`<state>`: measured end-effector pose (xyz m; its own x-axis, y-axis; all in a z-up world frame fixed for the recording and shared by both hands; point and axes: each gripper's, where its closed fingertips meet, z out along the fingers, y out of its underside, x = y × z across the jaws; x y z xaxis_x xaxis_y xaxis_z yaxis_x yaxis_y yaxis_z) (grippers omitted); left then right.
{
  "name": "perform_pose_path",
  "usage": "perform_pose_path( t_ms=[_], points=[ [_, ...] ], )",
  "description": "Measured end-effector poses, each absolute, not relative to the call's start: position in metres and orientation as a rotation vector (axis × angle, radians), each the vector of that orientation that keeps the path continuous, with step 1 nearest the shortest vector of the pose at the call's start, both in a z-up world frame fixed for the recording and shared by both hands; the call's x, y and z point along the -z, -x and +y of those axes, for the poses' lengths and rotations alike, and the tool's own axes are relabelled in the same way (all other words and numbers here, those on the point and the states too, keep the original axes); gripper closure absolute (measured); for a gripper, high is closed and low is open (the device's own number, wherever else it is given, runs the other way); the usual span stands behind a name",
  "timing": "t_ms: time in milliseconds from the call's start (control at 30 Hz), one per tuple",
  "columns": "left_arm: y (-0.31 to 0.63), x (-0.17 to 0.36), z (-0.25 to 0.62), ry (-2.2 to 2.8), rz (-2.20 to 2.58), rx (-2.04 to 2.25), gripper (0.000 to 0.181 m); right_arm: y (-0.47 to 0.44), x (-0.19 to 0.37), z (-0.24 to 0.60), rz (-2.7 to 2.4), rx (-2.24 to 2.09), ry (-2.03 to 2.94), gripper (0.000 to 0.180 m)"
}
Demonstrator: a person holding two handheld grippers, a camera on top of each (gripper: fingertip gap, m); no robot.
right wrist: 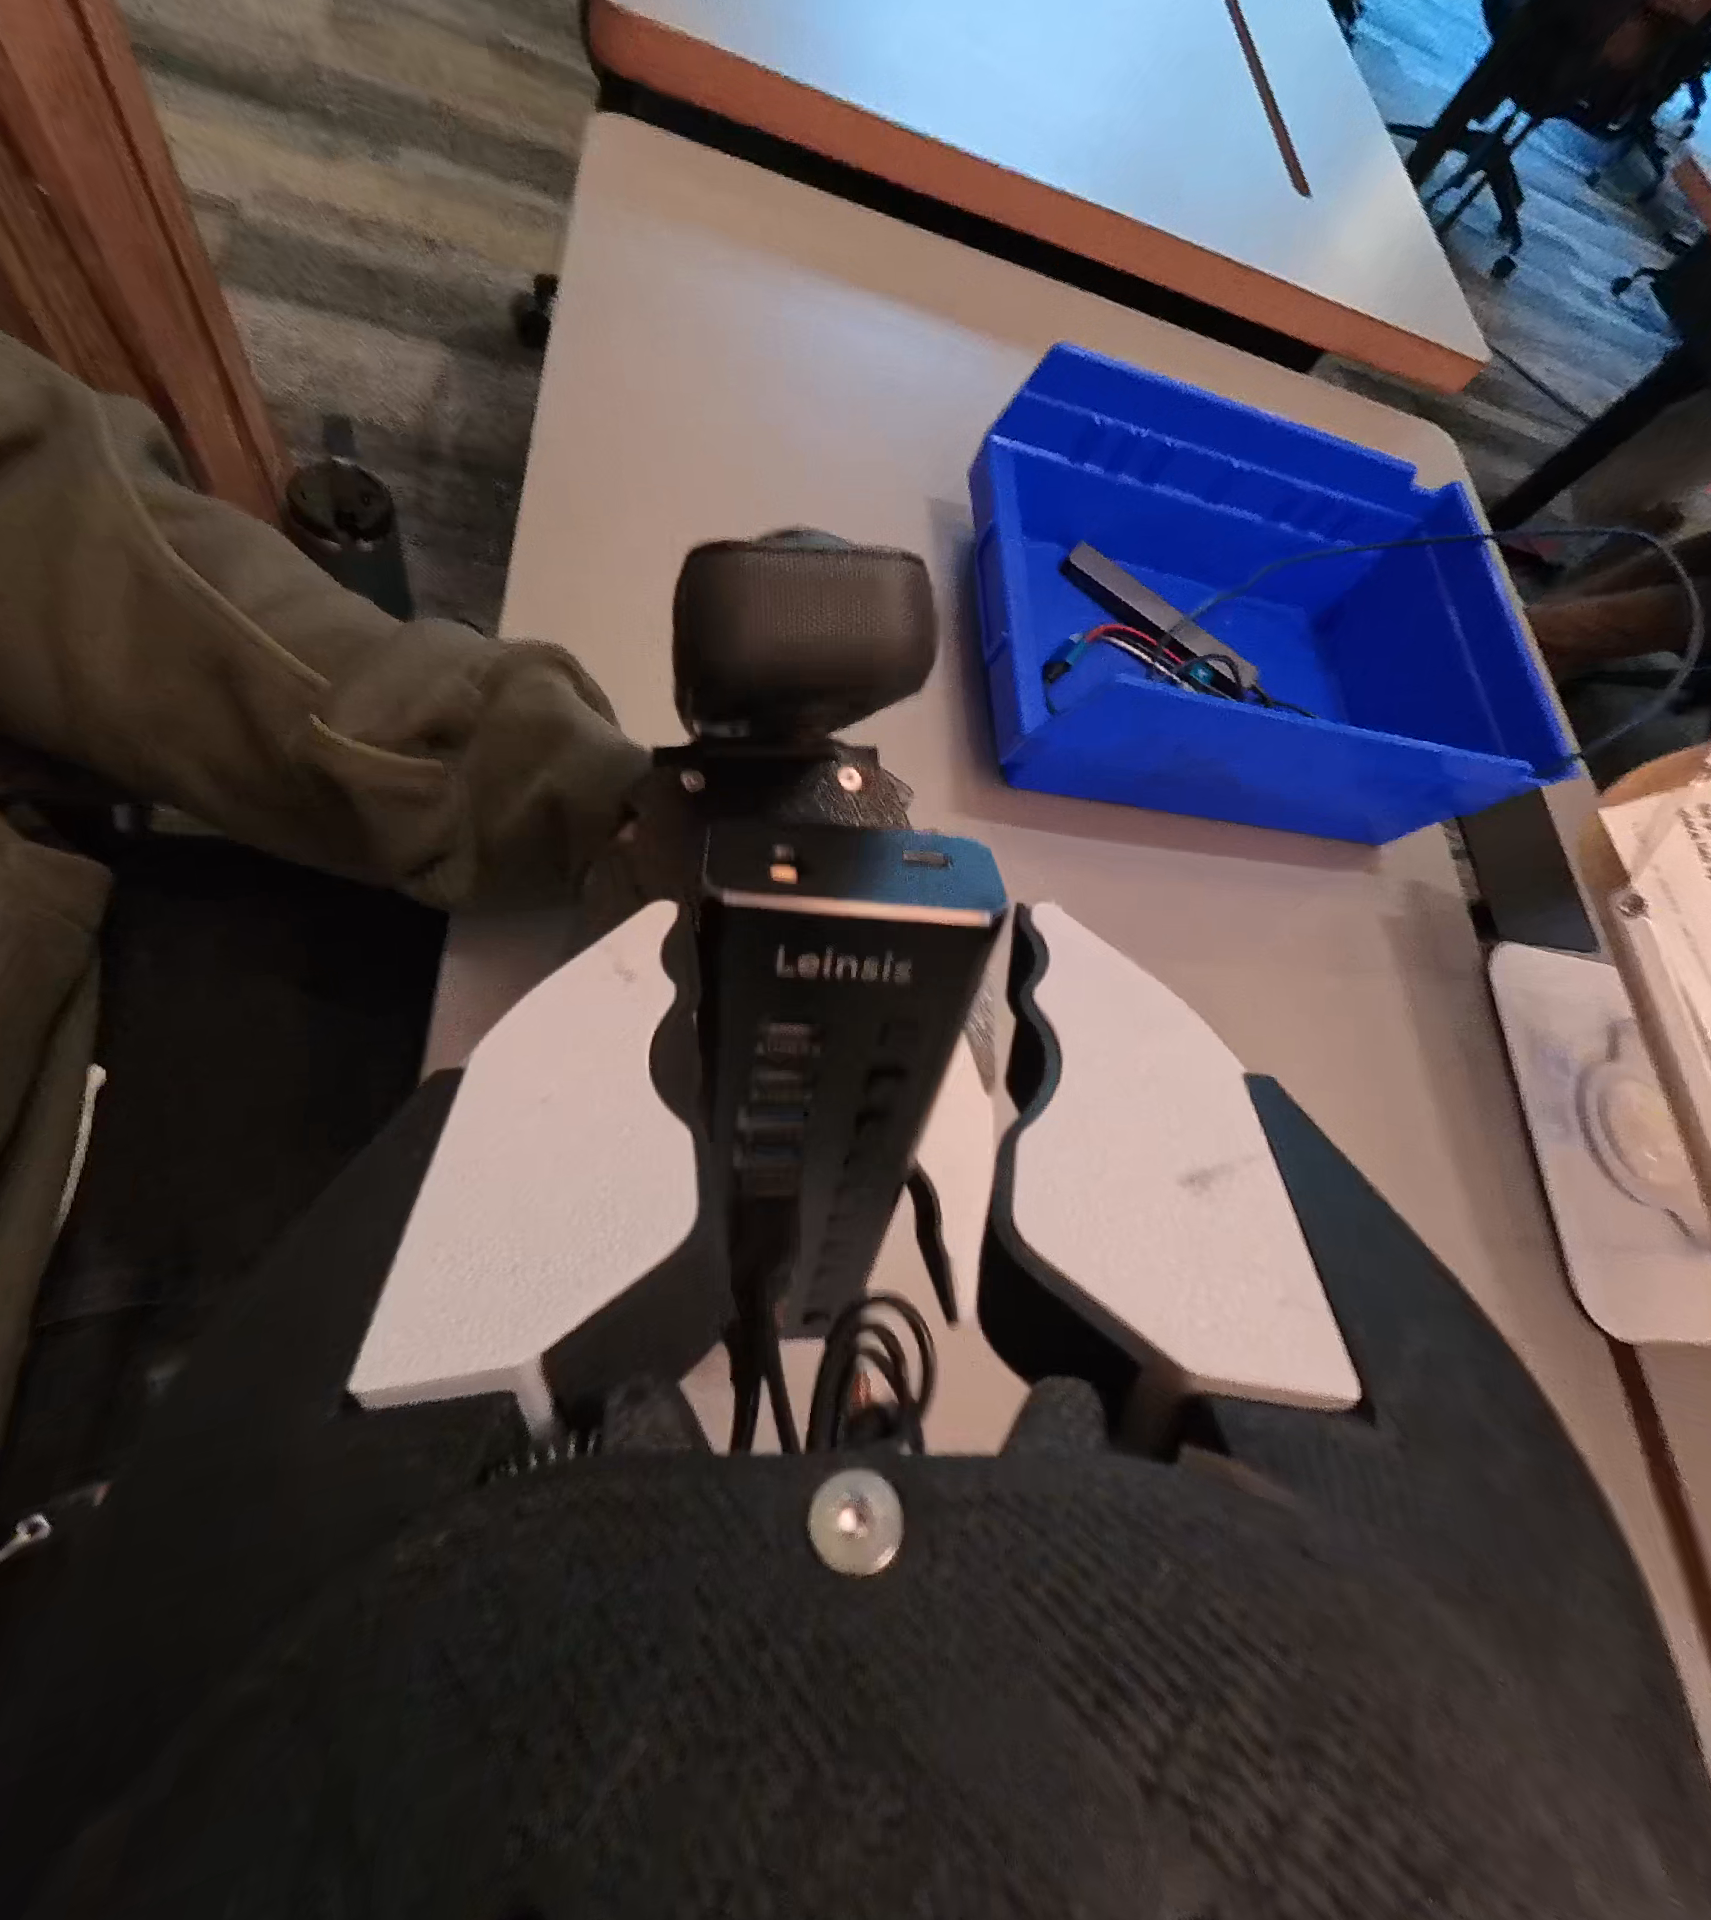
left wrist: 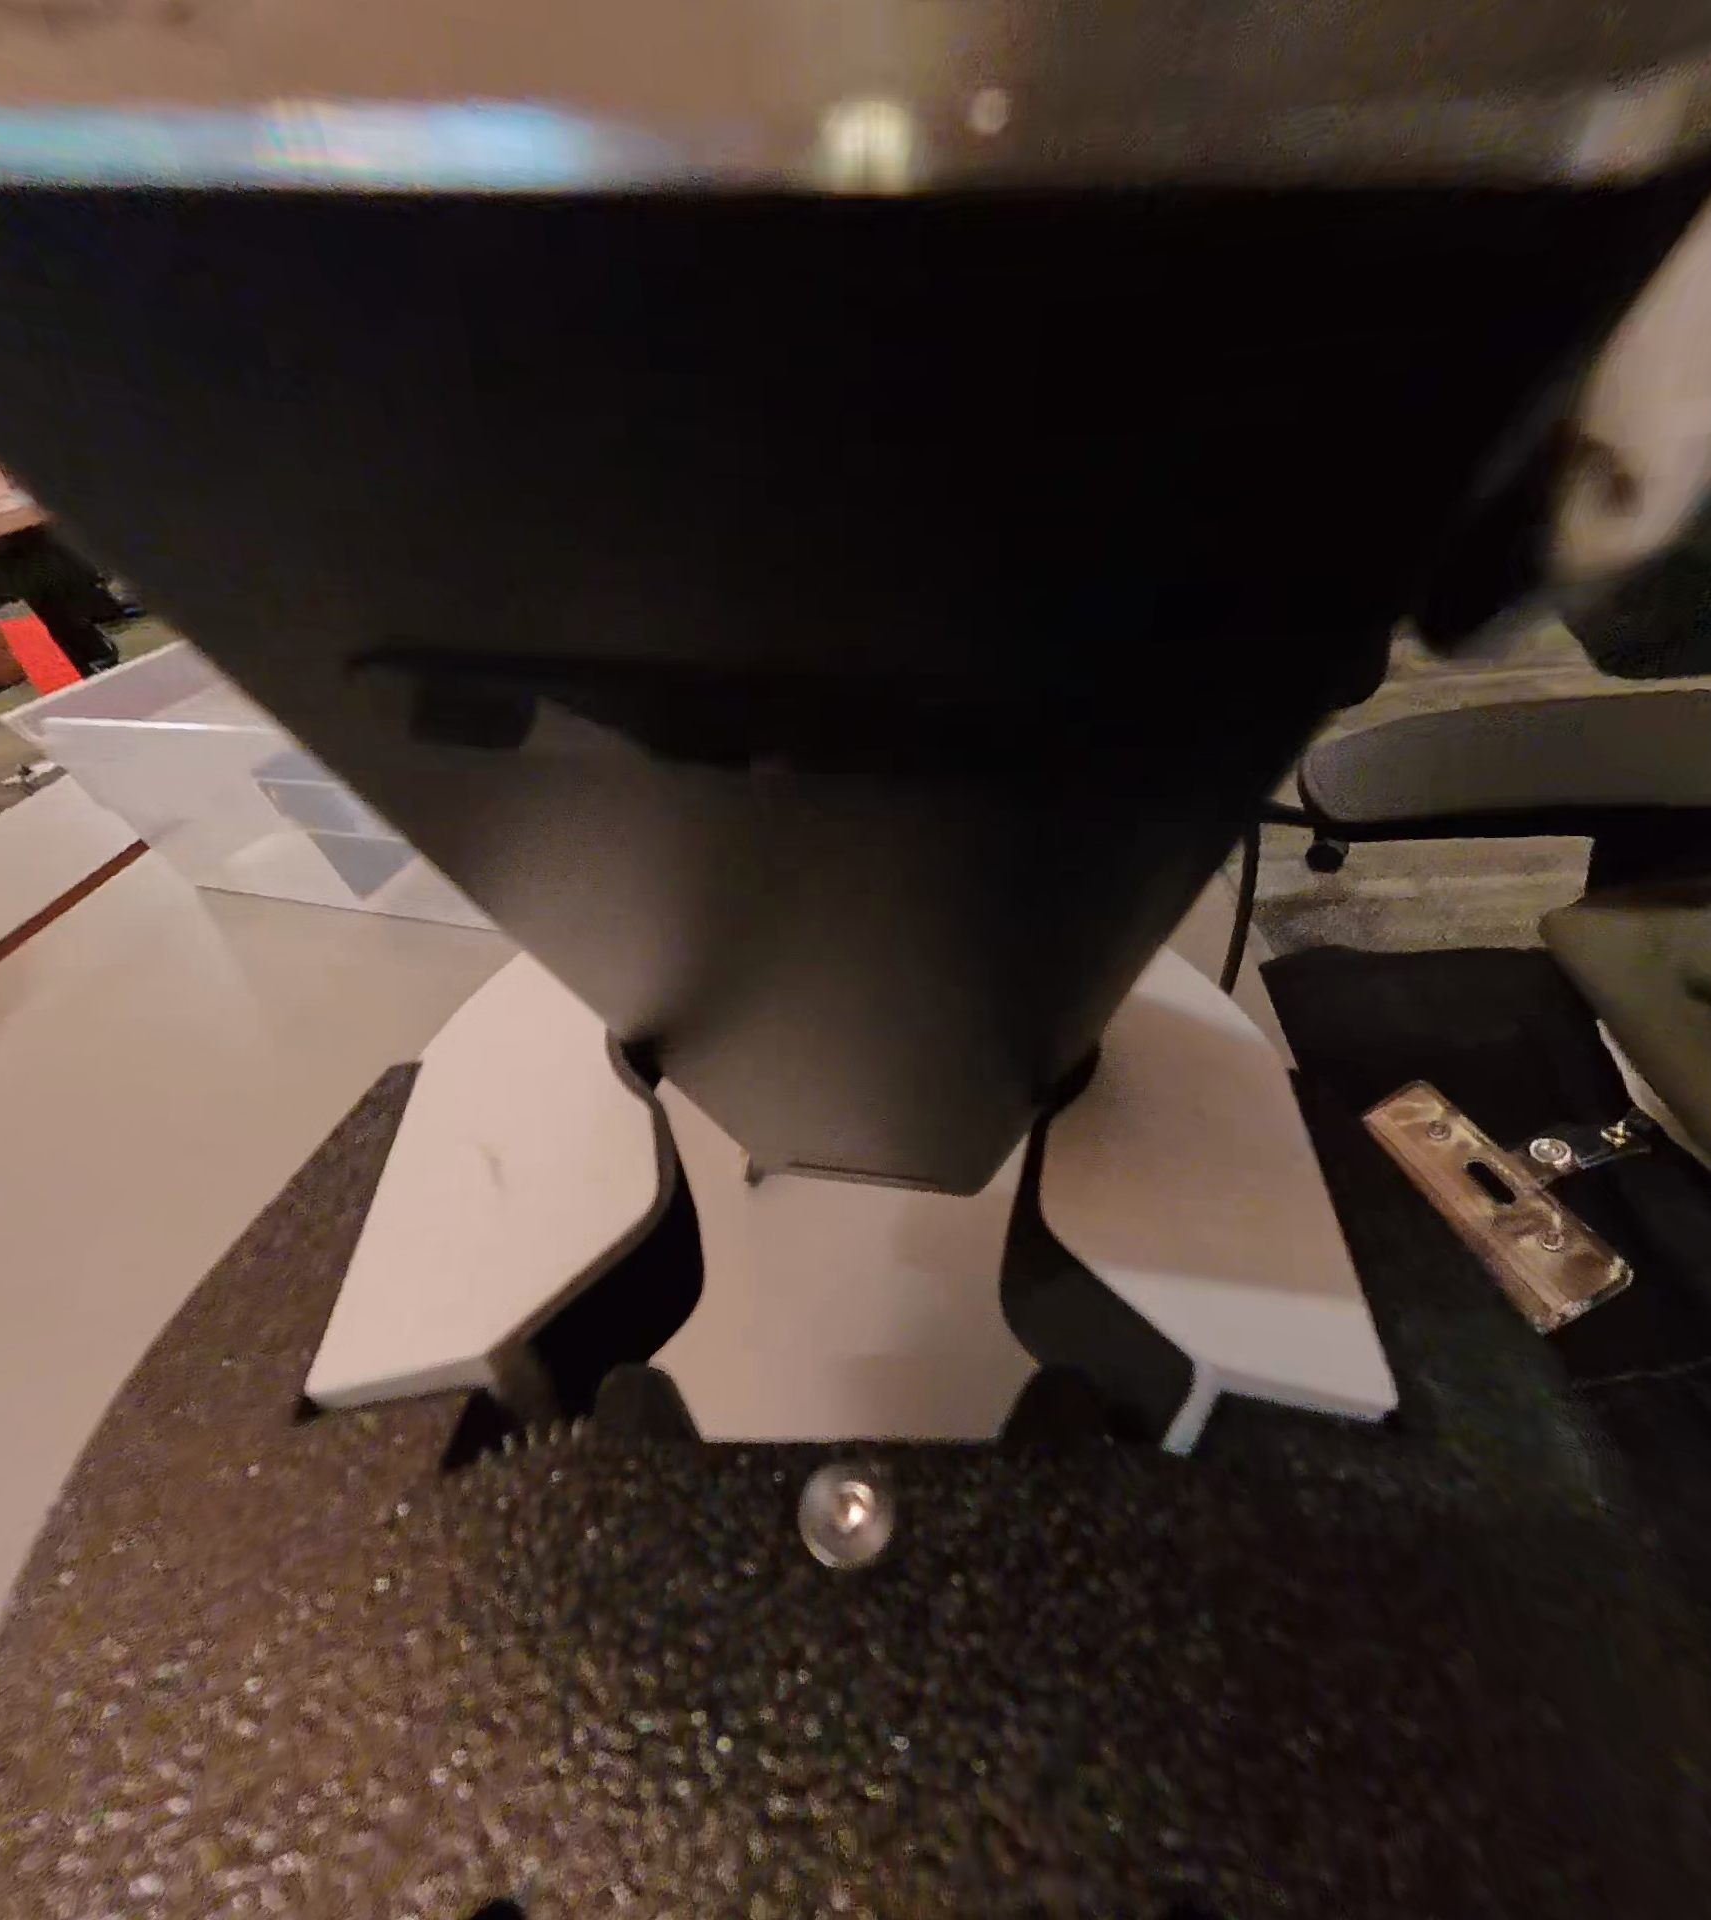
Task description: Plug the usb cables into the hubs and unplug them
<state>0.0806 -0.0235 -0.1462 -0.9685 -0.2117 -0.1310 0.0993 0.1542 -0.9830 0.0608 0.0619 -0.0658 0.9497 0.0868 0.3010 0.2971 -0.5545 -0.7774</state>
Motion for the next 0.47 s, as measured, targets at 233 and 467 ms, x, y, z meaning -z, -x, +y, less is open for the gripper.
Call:
perform_pose_path(
  t_ms=[233,467],
  points=[
    [-0.092,0.148,-0.005,0.14,2.17,1.845,0.108,-0.077,0.085,0.027,-0.119,0.308,2.226,0.13],
    [-0.092,0.15,0.0,0.106,2.181,1.788,0.111,-0.072,0.12,0.027,-0.196,0.343,2.309,0.151]
  ],
)
